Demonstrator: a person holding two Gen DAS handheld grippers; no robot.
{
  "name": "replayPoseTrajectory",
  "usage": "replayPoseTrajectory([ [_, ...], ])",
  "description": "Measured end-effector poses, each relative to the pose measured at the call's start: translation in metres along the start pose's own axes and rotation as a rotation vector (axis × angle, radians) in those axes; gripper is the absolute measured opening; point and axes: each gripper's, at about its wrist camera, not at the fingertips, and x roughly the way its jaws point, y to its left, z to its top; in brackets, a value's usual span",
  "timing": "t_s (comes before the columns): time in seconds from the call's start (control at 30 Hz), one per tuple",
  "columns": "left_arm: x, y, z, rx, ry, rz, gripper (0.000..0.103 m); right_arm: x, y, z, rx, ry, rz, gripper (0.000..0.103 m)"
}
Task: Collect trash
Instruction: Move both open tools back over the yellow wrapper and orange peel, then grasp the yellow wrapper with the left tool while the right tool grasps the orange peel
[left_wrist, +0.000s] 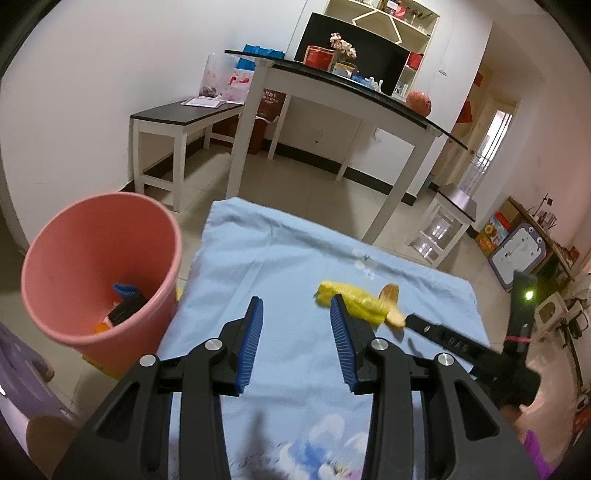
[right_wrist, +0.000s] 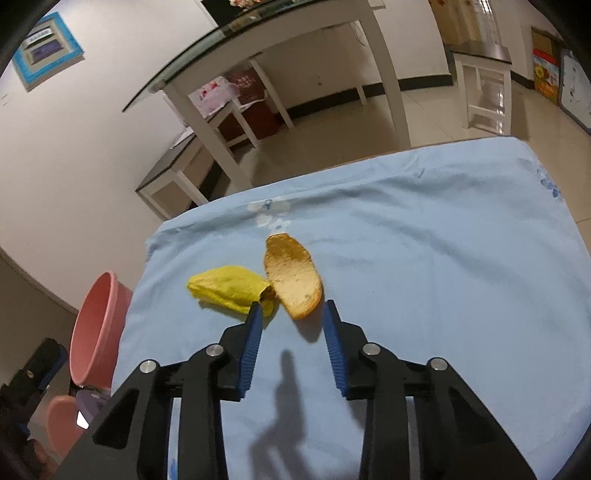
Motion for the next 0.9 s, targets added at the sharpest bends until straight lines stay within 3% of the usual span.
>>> replayPoseTrajectory([
  [0.2,0.039,-0.006,0.014,-0.093,0.078,-0.058,0.038,0.017,-0.005,0.0,0.015,0.023,-0.01,0.011],
  [0.37,0.074,-0.009,0.018,-0.159,0.144,-0.067,0.038,0.022,-0.018,-0.006,0.057,0.01,0.022,0.004],
  [0.63,0.12,-0.017,0.025,-0.182,0.195,-0.013,0.038,0.015,-0.025,-0.003,0.091,-0.017,0.073,0.003],
  [0.9,0.161,-0.028,0.021,-0.214,0.286,0.038,0.038,0.008,-0.028,-0.002,0.094,-0.037,0.045,0.002],
])
